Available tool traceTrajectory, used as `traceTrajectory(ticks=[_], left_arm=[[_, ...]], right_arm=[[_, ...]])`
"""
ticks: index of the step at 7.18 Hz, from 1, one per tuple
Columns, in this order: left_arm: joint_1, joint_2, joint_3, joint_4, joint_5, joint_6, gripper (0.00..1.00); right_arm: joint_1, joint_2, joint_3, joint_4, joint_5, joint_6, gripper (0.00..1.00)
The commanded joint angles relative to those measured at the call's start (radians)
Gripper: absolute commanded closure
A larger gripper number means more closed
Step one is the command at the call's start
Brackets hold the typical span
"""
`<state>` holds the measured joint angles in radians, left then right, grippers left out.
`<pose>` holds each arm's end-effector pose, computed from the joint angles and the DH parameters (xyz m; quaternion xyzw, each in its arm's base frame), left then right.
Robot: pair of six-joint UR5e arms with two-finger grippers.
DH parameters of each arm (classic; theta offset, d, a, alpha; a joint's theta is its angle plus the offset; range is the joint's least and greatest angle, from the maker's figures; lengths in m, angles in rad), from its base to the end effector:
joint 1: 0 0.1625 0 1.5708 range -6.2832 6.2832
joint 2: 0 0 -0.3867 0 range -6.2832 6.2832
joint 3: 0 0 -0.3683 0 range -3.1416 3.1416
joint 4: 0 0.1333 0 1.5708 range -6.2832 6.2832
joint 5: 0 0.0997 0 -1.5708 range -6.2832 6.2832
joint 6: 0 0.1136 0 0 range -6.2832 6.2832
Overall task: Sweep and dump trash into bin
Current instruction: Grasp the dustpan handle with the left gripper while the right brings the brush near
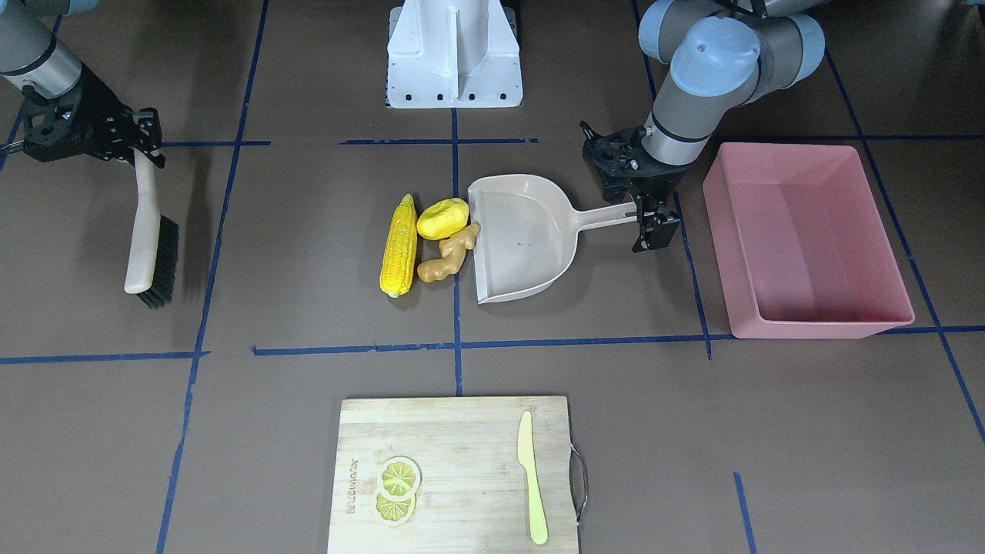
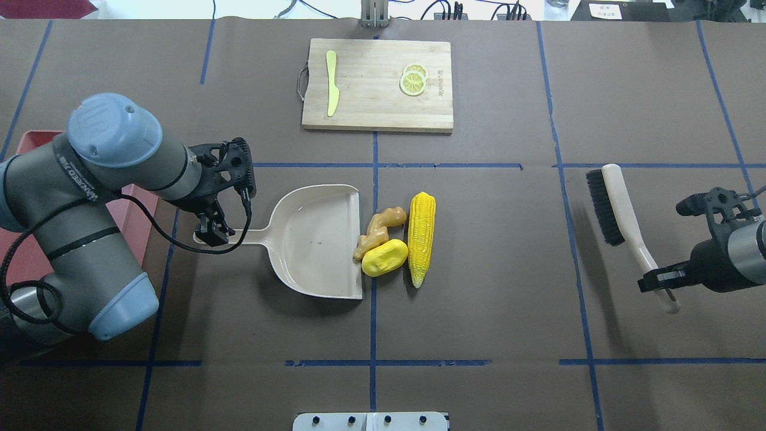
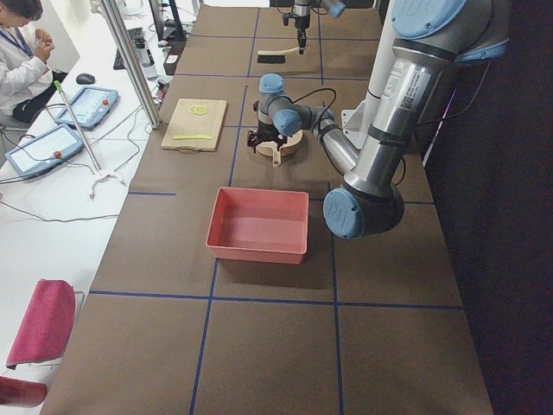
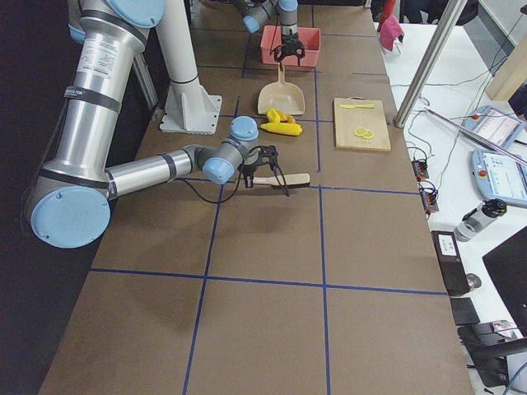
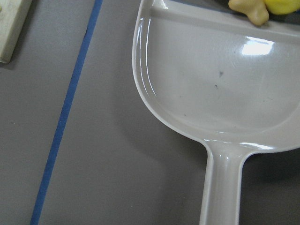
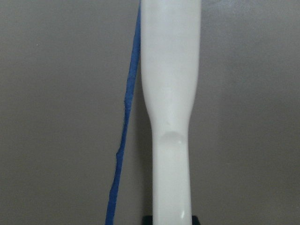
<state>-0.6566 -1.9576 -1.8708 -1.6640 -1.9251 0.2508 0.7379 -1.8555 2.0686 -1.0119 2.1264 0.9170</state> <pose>0.3993 -0.4263 0.2927 0.3008 0.2760 0.5568 0.7234 -0.2393 -0.3167 0.4553 0.0371 -0.4407 -0.0657 0.8945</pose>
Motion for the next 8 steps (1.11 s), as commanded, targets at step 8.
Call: traceTrajectory(ticks=[8], left_arm=[[0.123,-0.024,-0.024,0.182,0.035,0.131,0.01]], right_arm=[[-0.115,0.105,0.001,-0.01,-0.059,0.114,0.98]])
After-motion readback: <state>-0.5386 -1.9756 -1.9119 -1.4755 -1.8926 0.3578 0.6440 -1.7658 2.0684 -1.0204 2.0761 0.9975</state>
